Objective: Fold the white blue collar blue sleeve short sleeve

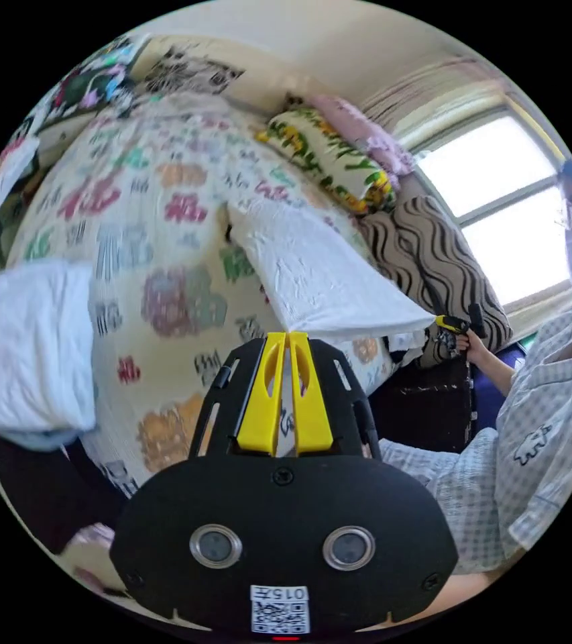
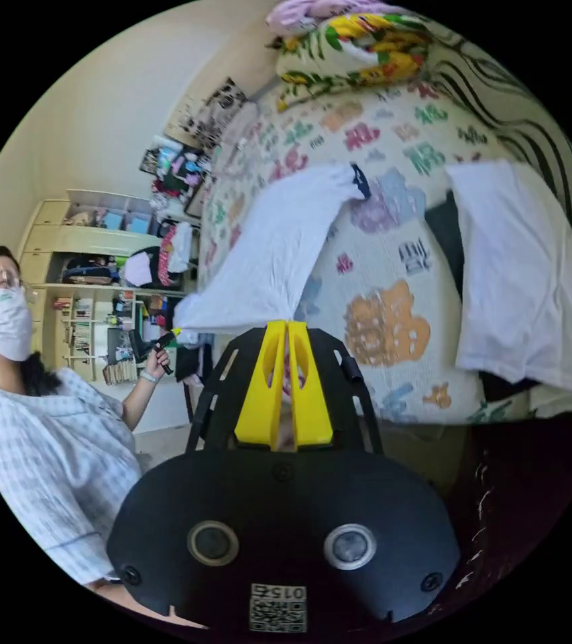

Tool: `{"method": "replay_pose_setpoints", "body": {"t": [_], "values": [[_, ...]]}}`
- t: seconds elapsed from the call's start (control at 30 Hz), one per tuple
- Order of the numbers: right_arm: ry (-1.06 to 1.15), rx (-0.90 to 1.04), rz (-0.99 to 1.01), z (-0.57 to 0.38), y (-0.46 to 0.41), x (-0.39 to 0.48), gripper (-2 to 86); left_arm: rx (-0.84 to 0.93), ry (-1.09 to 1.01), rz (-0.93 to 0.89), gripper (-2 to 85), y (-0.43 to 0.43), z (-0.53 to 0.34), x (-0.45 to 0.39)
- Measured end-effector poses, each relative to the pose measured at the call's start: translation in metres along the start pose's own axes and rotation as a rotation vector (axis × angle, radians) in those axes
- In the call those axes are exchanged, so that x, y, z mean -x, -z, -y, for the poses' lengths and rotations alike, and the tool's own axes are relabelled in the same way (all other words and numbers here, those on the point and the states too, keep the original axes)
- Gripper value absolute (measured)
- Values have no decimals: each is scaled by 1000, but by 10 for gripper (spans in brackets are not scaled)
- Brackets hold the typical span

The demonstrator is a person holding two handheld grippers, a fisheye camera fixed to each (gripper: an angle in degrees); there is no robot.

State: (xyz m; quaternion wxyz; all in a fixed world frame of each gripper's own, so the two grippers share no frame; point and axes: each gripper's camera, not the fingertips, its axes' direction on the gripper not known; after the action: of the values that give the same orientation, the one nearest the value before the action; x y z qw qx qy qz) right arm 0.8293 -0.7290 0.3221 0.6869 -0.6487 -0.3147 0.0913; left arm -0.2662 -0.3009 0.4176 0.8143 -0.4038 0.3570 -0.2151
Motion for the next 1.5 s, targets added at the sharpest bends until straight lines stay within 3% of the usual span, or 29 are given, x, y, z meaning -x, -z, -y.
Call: {"method": "replay_pose_setpoints", "body": {"t": [0.3, 0.67, 0.83, 1.07, 1.13, 1.33, 1.5], "values": [[-177, 352, -176, -32, -79, -80, -5, 363, 185, 65, -7, -105, -66, 55], [-385, 464, -277, -13, -132, -132, -7, 462, 360, 204, 21, -184, -40, 84], [-383, 491, -277, 3, -128, -136, -7, 512, 393, 160, 79, -201, -27, 94], [-45, 435, -251, 67, -134, -92, -5, 454, 475, 141, 101, -207, -13, 104], [-15, 448, -231, 81, -144, -88, -6, 344, 548, 47, 96, -208, -10, 110], [-124, 569, -269, 83, -157, -106, -7, 246, 734, -114, 88, -225, -18, 127], [-201, 628, -315, 71, -138, -122, -7, 237, 805, -138, 79, -238, -23, 131]]}}
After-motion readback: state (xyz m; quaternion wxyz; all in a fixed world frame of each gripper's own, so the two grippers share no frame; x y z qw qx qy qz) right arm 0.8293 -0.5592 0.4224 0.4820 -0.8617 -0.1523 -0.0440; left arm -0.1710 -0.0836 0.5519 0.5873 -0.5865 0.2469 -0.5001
